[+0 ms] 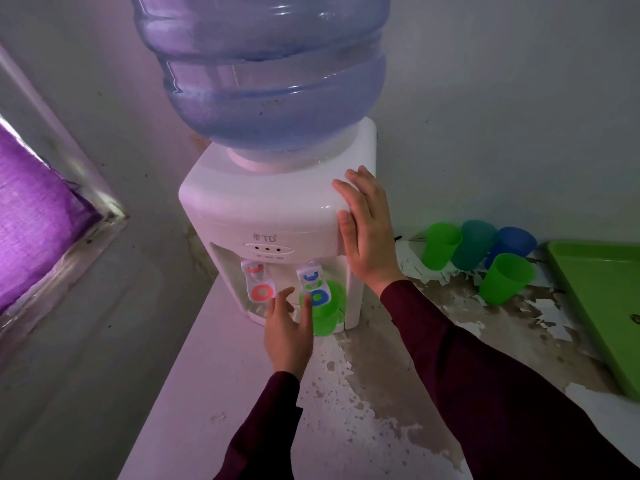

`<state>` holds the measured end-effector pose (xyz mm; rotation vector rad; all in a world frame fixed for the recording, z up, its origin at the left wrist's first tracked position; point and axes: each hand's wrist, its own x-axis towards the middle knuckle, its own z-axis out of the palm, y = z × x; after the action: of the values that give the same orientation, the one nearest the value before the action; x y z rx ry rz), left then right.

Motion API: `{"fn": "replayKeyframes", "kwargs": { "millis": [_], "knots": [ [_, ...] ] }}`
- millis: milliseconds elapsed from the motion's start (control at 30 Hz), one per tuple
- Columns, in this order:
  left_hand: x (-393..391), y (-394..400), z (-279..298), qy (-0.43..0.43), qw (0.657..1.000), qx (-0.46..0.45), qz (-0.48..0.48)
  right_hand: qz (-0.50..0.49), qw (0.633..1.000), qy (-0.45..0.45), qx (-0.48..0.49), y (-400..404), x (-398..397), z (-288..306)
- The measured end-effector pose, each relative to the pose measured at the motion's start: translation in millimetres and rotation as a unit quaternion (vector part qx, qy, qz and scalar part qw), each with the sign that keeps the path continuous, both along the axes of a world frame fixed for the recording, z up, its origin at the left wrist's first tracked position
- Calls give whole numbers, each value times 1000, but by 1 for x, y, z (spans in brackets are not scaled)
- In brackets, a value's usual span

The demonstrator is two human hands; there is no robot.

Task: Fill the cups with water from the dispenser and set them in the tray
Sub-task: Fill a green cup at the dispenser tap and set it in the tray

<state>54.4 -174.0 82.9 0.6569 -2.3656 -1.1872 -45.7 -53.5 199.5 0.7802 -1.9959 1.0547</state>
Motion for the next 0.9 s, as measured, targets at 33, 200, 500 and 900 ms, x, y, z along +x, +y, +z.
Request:
{"fn": "replayKeyframes", "kwargs": {
  "millis": [33,200,500,900],
  "knots": [
    [1,2,-5,1,1000,4,-13,0,1000,-3,0,0,0,0],
    [-1,6,-23,-15,982,137,-132,9,1000,-21,9,2,4,2],
    [12,13,-32,18,973,199,-112,26,989,-142,30,31,45,-41],
    [32,97,-27,-32,963,132,-235,76,843,-531,-44,126,133,-165]
  ]
}}
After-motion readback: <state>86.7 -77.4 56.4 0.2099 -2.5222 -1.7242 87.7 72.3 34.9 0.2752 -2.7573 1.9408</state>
